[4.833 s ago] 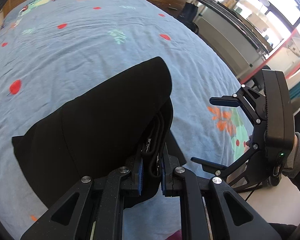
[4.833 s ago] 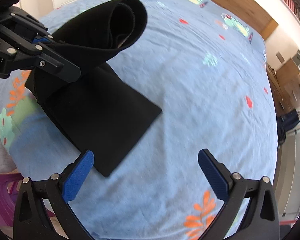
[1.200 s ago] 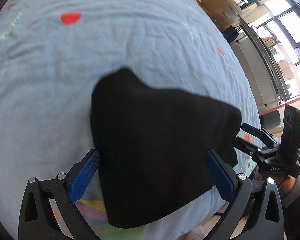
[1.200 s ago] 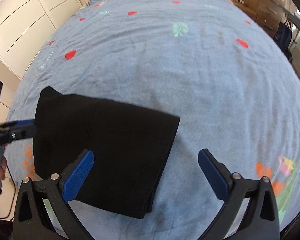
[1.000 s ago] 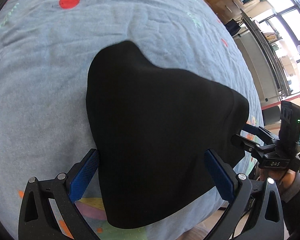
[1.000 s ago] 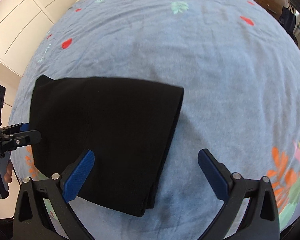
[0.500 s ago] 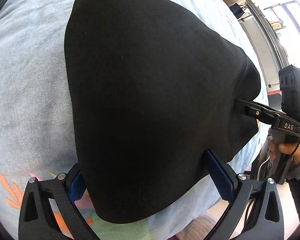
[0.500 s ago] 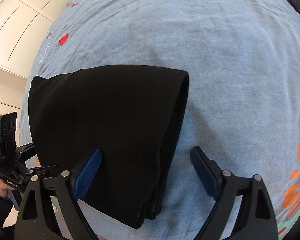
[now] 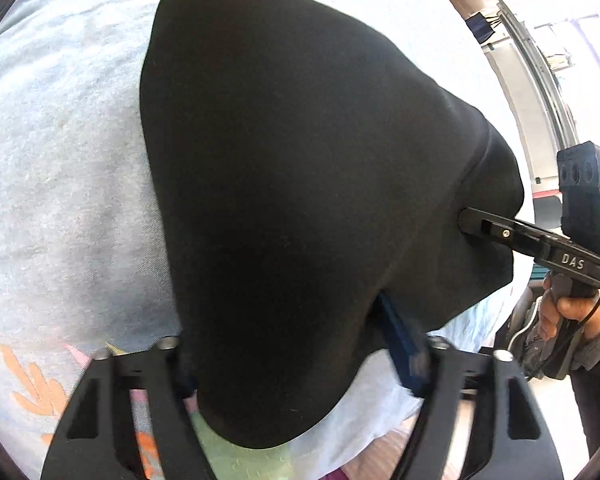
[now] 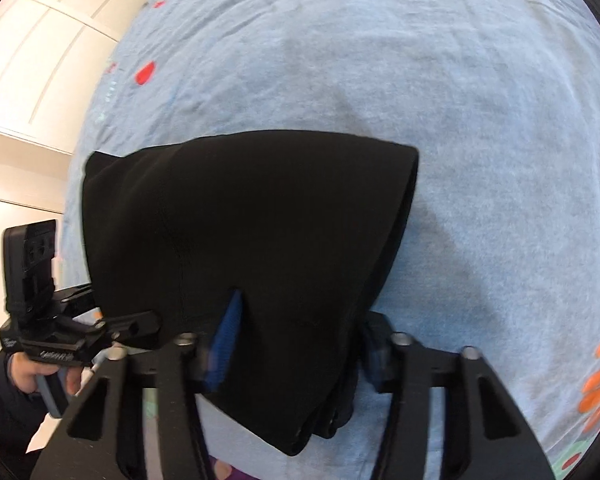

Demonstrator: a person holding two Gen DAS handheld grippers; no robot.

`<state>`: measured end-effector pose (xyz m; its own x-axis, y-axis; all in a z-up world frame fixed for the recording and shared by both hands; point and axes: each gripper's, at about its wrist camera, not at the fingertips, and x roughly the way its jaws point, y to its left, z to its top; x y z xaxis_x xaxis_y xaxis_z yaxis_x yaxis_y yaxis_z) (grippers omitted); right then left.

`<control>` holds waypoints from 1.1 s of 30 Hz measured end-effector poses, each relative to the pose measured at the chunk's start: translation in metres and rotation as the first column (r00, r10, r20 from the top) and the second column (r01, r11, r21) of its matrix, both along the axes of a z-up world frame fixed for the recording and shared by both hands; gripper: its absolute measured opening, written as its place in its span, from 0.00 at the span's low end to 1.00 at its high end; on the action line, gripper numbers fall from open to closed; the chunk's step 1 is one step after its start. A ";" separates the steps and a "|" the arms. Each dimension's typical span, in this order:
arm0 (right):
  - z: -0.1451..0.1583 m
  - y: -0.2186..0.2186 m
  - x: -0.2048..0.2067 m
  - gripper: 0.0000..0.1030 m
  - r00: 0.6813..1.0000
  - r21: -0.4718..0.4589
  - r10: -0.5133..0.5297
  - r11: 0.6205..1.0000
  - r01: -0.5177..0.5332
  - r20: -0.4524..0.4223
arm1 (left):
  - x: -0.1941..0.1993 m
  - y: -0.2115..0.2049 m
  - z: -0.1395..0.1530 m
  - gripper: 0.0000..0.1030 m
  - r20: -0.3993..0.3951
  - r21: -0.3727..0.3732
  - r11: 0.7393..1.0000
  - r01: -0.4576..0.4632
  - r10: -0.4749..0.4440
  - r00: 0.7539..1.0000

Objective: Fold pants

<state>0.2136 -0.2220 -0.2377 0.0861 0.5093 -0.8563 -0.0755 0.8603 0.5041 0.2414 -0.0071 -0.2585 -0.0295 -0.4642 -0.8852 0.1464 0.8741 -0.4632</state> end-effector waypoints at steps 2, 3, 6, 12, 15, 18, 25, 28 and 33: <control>0.004 0.004 -0.002 0.14 1.000 -0.006 0.010 1.000 -0.010 0.020 | -0.002 0.002 0.000 0.41 0.004 -0.005 1.000 0.008 -0.008 1.000; 0.006 0.004 -0.002 0.10 1.000 -0.011 0.014 1.000 -0.014 0.027 | -0.002 0.001 0.003 0.36 0.010 -0.004 1.000 0.017 -0.017 1.000; 0.018 0.006 -0.004 0.00 0.998 -0.008 0.018 1.000 -0.017 0.060 | -0.004 0.003 0.011 0.29 0.032 0.003 0.999 0.045 -0.045 0.998; 0.053 0.014 -0.006 0.00 0.989 -0.003 0.037 0.999 -0.037 0.144 | 0.004 0.008 0.038 0.18 0.082 -0.005 0.998 0.065 -0.065 0.995; 0.065 0.018 -0.003 0.00 0.983 -0.006 0.054 0.999 -0.054 0.174 | 0.005 0.014 0.051 0.15 0.105 -0.027 0.998 0.060 -0.057 0.993; 0.076 0.021 0.003 0.00 0.978 -0.003 0.059 0.998 -0.060 0.199 | 0.007 0.011 0.063 0.15 0.132 -0.019 0.998 0.067 -0.064 0.989; 0.092 0.016 0.017 0.00 0.971 0.013 0.051 0.998 -0.056 0.234 | 0.013 0.022 0.079 0.15 0.172 -0.037 0.998 0.049 -0.042 0.984; 0.101 0.020 0.025 0.00 0.964 0.013 0.055 0.998 -0.060 0.261 | 0.018 0.024 0.089 0.15 0.197 -0.040 0.998 0.044 -0.035 0.980; 0.115 0.018 0.060 0.00 0.947 0.007 0.069 0.997 -0.075 0.312 | 0.045 0.030 0.101 0.15 0.243 -0.038 0.999 0.036 -0.026 0.970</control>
<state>0.2733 -0.2040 -0.1227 0.3096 0.5394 -0.7830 -0.2931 0.8375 0.4611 0.2867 0.0232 -0.1572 0.1685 -0.5032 -0.8476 0.2855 0.8479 -0.4467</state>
